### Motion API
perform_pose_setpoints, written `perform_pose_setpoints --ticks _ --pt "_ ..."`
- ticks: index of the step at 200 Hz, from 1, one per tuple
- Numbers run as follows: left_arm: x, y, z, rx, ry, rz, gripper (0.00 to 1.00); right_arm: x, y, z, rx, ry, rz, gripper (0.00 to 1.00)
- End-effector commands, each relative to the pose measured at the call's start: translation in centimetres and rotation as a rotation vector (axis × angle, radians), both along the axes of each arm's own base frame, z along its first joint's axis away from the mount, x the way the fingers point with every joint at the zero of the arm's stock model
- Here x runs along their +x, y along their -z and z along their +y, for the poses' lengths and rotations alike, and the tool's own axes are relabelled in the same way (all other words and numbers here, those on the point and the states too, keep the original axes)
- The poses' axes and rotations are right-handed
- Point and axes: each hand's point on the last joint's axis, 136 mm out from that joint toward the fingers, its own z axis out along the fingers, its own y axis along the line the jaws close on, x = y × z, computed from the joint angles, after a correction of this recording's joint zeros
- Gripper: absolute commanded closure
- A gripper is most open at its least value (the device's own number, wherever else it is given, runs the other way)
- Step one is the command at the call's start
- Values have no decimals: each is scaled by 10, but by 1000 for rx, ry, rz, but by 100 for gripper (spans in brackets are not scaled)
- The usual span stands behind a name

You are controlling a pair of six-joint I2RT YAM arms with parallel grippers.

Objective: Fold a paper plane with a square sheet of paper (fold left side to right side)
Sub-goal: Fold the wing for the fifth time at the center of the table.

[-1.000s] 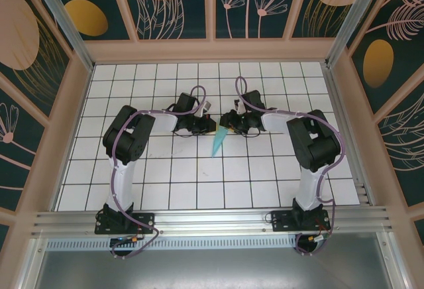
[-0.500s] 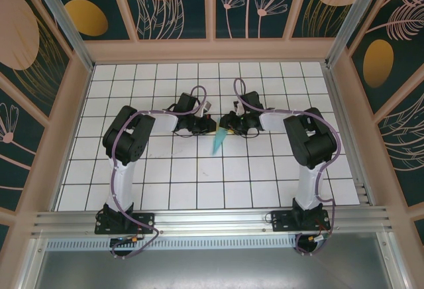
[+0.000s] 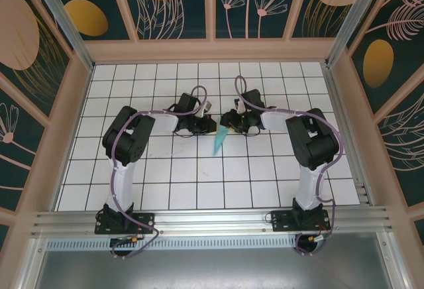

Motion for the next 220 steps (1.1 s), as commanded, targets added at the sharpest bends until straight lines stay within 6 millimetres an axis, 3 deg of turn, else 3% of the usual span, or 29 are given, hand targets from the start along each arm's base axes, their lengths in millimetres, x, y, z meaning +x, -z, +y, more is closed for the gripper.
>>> perform_pose_setpoints --ticks 1,41,128,158,189,220 --pt "1 32 28 139 -63 10 100 9 -15 4 4 -17 -47 62" --pt "1 32 29 141 -65 9 100 11 5 -1 -50 -8 -15 62" --pt "-1 25 33 137 -70 -7 100 -6 48 -16 -141 12 91 66" --pt "1 2 38 95 -88 -38 80 -11 55 -21 -173 18 117 66" --pt "-3 -31 40 48 -77 -89 75 -11 60 -22 -181 20 130 66" --pt "-22 -57 46 15 -56 -127 75 -10 59 -22 -181 21 128 67"
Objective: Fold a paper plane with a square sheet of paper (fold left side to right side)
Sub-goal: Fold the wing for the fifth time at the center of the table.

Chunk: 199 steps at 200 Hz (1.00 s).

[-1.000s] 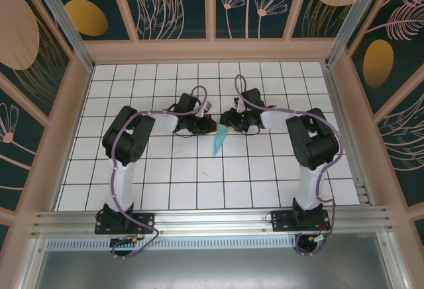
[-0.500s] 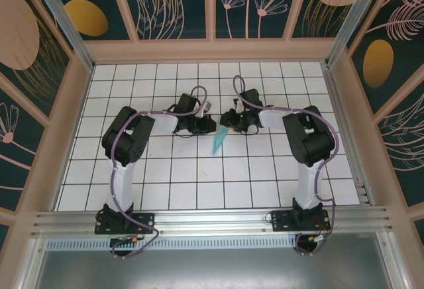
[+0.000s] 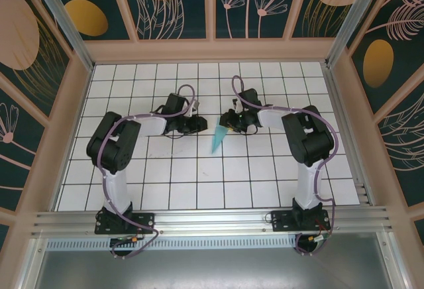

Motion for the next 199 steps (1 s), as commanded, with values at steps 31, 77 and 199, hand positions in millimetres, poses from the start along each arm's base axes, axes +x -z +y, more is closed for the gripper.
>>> perform_pose_setpoints --ticks 31,77,199 --pt "-48 -39 -7 -66 99 -49 79 -15 40 -22 -126 25 102 67" --pt "-85 -47 -56 -129 221 -26 80 -16 41 -20 -124 23 104 67" --pt "-83 10 -66 -17 220 53 79 -15 40 -19 -132 12 98 67"
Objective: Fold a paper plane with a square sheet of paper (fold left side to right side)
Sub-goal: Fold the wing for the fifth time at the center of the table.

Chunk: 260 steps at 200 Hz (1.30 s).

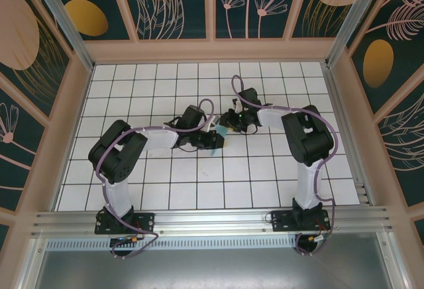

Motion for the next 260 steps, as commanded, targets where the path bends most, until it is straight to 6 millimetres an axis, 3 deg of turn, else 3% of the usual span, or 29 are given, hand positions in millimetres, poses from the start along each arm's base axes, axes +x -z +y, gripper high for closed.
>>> perform_pose_setpoints --ticks 1,107,260 --pt "1 15 3 45 -10 3 79 -16 40 -20 -125 12 89 67" --pt "-13 42 16 100 -16 57 79 -13 37 -19 -122 7 78 67" --pt "-28 53 13 73 5 112 77 6 -17 -3 -15 -34 -37 66"
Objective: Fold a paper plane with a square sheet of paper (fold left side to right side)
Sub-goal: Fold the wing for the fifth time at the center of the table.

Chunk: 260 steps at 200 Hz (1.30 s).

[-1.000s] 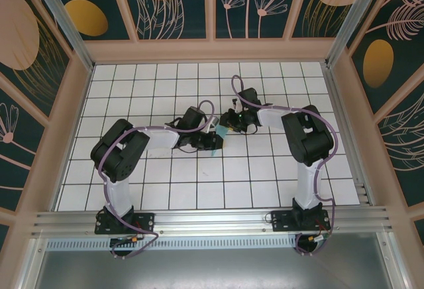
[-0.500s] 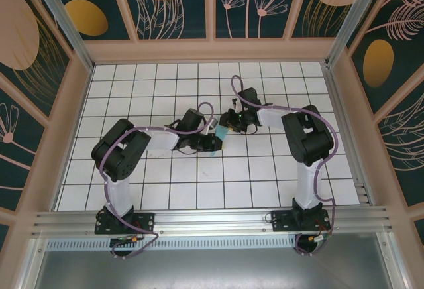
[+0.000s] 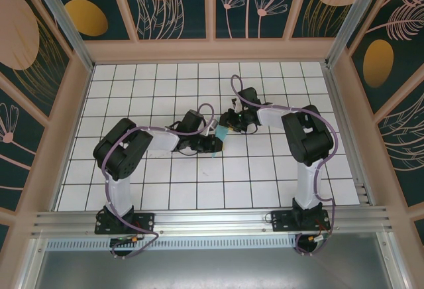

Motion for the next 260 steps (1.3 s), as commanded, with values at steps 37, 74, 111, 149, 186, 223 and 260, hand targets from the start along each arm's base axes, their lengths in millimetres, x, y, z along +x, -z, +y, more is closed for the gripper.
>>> perform_pose_setpoints --ticks 37,74,111,149,186,223,260 --pt "-26 35 12 70 -4 117 82 7 -38 -9 -4 -15 -82 76" --pt "-26 40 15 90 -15 121 84 -18 -37 5 39 -55 -59 81" --pt "-26 45 19 113 -23 125 84 -29 -22 18 36 -84 -32 82" --pt "-26 47 22 133 -31 122 85 -36 -5 22 21 -96 -19 82" --pt "-27 52 26 155 -39 127 85 -36 10 16 -18 -96 -18 82" --pt "-29 56 30 179 -44 134 86 -26 18 10 -61 -100 -42 82" --pt "-30 61 32 194 -49 143 87 -10 20 -4 -66 -73 -72 81"
